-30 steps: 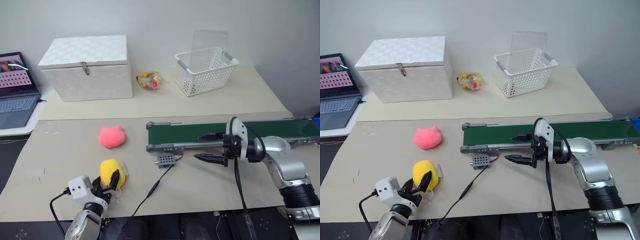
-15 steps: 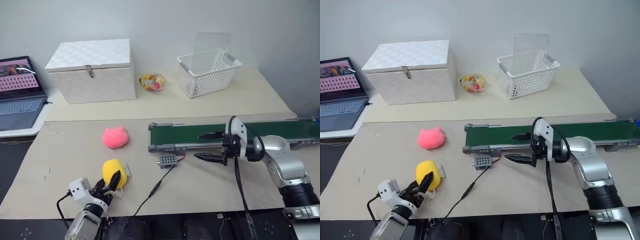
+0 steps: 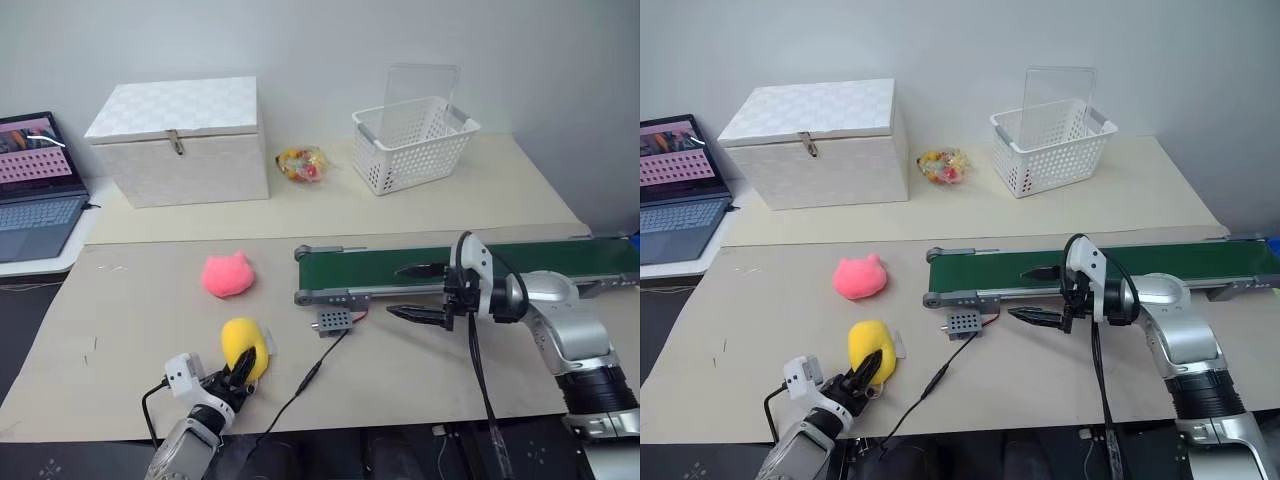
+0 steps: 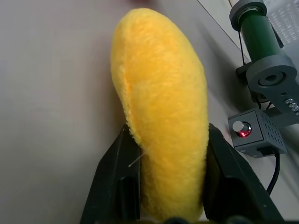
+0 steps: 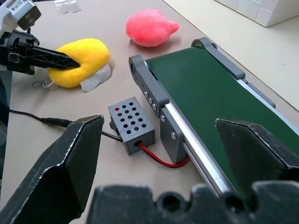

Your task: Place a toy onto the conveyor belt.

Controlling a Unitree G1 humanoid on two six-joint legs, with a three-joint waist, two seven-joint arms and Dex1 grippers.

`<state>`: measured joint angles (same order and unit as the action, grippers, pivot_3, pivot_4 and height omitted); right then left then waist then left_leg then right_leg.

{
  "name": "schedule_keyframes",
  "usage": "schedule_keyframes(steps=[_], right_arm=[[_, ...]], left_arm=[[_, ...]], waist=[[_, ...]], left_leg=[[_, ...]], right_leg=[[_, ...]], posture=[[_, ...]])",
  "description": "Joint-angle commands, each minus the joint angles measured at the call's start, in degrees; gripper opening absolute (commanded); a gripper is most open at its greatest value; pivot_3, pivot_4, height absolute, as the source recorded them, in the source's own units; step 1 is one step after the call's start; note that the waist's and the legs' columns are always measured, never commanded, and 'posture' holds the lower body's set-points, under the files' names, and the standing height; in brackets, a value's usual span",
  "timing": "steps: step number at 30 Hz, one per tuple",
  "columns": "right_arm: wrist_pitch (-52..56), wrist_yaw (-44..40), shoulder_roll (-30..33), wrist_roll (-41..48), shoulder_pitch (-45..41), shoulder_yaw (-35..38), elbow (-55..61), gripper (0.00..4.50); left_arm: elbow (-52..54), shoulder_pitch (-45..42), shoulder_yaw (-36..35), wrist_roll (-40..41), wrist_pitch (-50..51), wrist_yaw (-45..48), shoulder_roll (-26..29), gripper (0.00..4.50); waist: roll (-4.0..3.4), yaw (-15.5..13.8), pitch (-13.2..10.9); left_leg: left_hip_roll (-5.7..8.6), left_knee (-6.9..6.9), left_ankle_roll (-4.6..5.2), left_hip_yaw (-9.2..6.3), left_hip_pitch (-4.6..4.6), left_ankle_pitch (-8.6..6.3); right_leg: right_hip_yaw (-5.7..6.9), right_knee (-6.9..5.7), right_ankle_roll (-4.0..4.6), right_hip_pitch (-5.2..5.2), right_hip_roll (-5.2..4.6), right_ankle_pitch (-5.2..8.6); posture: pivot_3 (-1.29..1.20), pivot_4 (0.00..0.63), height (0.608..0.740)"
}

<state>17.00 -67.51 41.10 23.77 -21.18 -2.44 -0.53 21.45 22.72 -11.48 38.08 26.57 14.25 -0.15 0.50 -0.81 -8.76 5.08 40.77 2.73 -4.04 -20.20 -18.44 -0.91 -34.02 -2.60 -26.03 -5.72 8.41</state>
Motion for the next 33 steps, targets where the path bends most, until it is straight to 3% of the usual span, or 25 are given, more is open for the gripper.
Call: schedule_keyframes(steps=[1,5,10,13,15,23,33], right_arm=[[0.0,0.02,-0.18,0.3,-0.37,0.93,1.0,4.5],[0.01,0.01,-0.14,-0.19,-0.43,0.52,0.53,4.5],[0.16,0.09,-0.38,-0.23,-0.43,0.44,0.56,4.5],[0.54,0.75,-1.14,0.3,-0.09,0.61,1.28,4.5],[0.74,1.0,-1.52,0.36,0.23,0.61,1.82,4.5],[1.67,2.74,-2.79,1.26,1.42,1.47,3.66,4.5],[2.09,5.03,-3.96,1.66,3.57,2.4,5.94,4.5]], left_arm=[[5.57,-2.19,0.61,-8.61,-8.03,-2.81,1.53,1.55],[11.33,-6.3,3.32,-22.06,-14.18,-7.38,5.19,1.55],[14.47,-13.02,10.98,-43.39,-15.22,-9.54,15.06,1.55],[8.9,-21.67,20.99,-69.65,-17.18,-6.55,28.98,1.55],[5.75,-25.16,24.63,-77.91,-19.17,-5.69,34.18,1.55],[-13.56,-40.12,31.89,-88.42,-34.36,-4.29,44.45,1.55],[-28.39,-49.97,37.09,-92.78,-50.06,-10.0,43.84,1.55]], waist=[[0.05,0.01,-0.03],[0.11,0.01,-0.06],[0.11,-0.08,-0.07],[0.16,-0.15,-0.09],[0.11,0.03,-0.06],[0.11,0.31,-0.11],[0.12,0.14,-0.12]], left_leg=[[-0.01,0.0,-0.01,0.0,0.0,0.01],[0.0,0.0,-0.03,0.0,-0.02,0.01],[0.01,-0.01,-0.31,0.03,-0.03,0.18],[0.02,-0.02,-0.26,0.03,-0.02,0.15],[0.01,-0.04,-0.25,0.03,0.0,0.15],[-0.02,-0.17,-0.45,0.02,-0.08,0.26],[0.04,-0.17,-0.46,0.02,-0.09,0.27]], right_leg=[[0.0,0.0,0.0,0.0,0.01,0.0],[-0.02,0.03,0.01,0.01,-0.01,-0.01],[-0.03,0.03,0.02,-0.01,0.01,-0.01],[-0.02,0.0,0.02,0.01,0.01,-0.01],[-0.02,-0.01,0.04,0.02,0.09,-0.03],[-0.02,0.0,0.02,-0.25,0.04,-0.02],[0.01,-0.01,0.0,-0.25,-0.02,-0.03]], posture=[[0.0,0.15,0.728],[0.0,0.15,0.728],[0.0,0.15,0.728],[0.0,0.15,0.728],[0.0,0.15,0.728],[0.0,0.15,0.728],[0.0,0.15,0.728]])
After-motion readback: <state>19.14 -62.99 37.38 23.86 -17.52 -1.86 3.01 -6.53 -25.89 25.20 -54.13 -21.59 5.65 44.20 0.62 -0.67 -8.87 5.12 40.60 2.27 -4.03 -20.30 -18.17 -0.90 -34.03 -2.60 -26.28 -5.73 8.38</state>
